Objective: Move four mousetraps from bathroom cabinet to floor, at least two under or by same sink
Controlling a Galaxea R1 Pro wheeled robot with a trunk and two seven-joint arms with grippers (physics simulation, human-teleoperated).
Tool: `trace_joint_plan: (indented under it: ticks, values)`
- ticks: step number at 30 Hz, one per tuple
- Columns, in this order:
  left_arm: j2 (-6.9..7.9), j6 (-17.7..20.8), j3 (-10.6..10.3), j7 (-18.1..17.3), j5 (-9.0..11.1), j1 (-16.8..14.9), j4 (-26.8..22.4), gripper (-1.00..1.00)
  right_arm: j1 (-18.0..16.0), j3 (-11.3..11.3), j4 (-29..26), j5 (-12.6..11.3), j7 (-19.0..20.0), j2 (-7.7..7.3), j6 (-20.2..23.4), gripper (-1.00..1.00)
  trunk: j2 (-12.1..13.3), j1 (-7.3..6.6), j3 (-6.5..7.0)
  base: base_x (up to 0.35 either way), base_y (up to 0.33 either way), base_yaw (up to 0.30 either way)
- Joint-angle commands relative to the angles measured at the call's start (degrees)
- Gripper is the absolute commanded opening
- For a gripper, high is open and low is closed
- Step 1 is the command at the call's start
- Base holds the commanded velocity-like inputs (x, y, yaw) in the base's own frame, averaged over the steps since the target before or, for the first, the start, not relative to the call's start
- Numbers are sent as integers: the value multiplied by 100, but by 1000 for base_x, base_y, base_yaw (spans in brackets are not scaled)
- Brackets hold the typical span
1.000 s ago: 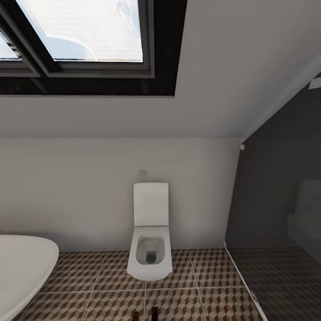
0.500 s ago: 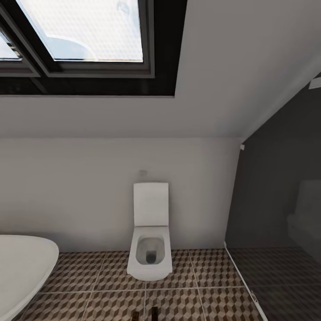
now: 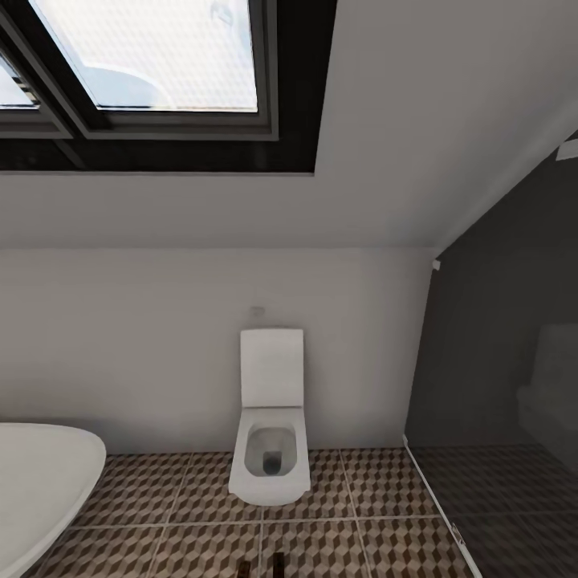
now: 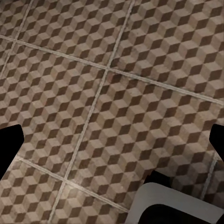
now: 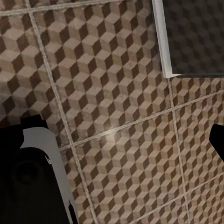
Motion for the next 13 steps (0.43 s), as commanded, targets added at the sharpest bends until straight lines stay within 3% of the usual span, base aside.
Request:
trace_joint_plan:
  ticks: [1, 13]
  values:
    - [3, -11, -49, 30, 38, -3, -6, 100, -2, 48, -23, -20, -41, -6, 50, 100, -9, 2, -11, 0, 0, 0]
    - [26, -16, -34, 28, 45, -4, -6, 100, -2, 49, -26, -20, -41, -9, 50, 100, -9, 2, -11, 0, 0, 0]
